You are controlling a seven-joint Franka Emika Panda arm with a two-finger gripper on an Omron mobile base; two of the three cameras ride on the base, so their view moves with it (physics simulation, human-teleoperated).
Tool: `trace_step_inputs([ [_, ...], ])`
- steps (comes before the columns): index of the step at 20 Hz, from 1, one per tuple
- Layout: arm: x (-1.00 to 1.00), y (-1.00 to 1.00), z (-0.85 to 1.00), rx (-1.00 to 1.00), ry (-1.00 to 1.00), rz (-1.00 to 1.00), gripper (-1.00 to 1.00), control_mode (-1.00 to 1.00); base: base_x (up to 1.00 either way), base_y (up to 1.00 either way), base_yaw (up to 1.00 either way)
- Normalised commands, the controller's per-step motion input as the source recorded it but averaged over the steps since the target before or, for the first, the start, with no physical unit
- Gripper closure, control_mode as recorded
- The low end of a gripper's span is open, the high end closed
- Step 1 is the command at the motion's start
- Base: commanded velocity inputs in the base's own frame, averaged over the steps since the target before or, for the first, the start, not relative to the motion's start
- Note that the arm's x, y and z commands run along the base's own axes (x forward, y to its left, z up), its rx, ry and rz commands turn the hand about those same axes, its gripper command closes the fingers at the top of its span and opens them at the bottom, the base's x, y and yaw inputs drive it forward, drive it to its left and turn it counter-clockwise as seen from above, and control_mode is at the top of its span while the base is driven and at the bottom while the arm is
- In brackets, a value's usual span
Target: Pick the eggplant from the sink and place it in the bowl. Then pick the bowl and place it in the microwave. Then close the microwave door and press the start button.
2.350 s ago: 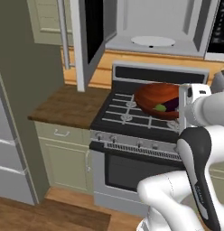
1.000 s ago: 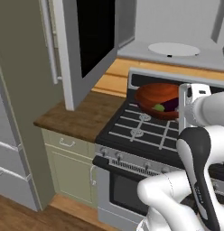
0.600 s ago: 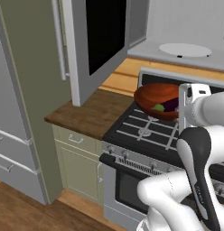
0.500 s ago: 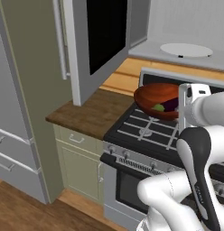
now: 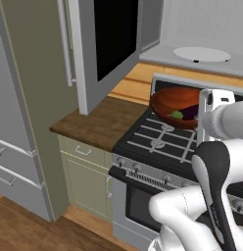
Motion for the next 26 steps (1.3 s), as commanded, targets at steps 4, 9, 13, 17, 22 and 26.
trace_step_inputs([
  [4, -0.26, -0.02, 0.39, 0.0, -0.05, -0.26, 1.0, -1.0, 0.0, 0.0, 0.0],
  [9, -0.09, -0.02, 0.49, 0.0, 0.0, -0.09, 1.0, -1.0, 0.0, 0.0, 0.0],
  [13, 0.0, -0.09, 0.46, 0.0, 0.0, -0.05, 1.0, -1.0, 0.0, 0.0, 0.0],
  [17, 0.0, -0.14, 0.4, 0.0, -0.07, -0.04, 1.0, -1.0, 0.0, 0.0, 0.0],
  [22, 0.08, -0.1, 0.33, 0.0, -0.11, -0.04, 1.0, -1.0, 0.0, 0.0, 0.0],
  [26, 0.2, -0.14, 0.3, 0.0, -0.04, -0.06, 1.0, -1.0, 0.0, 0.0, 0.0],
])
